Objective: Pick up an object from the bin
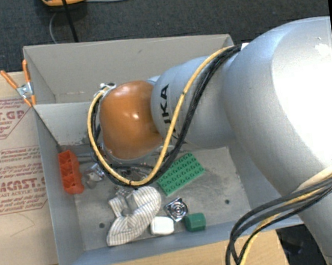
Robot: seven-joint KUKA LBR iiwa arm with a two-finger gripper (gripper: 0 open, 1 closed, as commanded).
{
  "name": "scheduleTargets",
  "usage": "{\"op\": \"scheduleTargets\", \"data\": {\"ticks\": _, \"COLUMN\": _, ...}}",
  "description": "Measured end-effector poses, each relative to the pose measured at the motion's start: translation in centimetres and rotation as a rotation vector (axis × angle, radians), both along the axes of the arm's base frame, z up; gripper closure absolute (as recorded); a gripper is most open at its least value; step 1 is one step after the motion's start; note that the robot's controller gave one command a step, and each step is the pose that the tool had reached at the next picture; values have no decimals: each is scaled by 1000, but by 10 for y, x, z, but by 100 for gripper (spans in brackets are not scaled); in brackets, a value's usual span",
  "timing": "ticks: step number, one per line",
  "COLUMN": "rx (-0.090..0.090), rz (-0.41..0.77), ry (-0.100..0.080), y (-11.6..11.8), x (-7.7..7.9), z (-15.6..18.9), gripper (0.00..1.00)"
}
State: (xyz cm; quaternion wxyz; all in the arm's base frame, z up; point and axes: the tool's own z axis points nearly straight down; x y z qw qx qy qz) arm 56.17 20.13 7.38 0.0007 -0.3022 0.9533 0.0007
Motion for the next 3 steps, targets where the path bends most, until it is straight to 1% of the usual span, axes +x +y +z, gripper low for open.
{"op": "scheduleTargets", "data": {"ticks": 1, "rx": -4, "rz": 61, "ry": -2, "y": -13, "x": -11, "z": -2, "gripper": 0}}
{"op": "scheduleTargets", "data": {"ticks": 2, "rx": 1, "rz": -71, "ry": -2, "y": -42, "x": -40, "z": 3, "gripper": 0}}
{"op": "scheduleTargets", "data": {"ticks": 3, "rx": -2, "rz": 93, "ry": -3, "y": -73, "x": -55, "z": -3, "gripper": 100}}
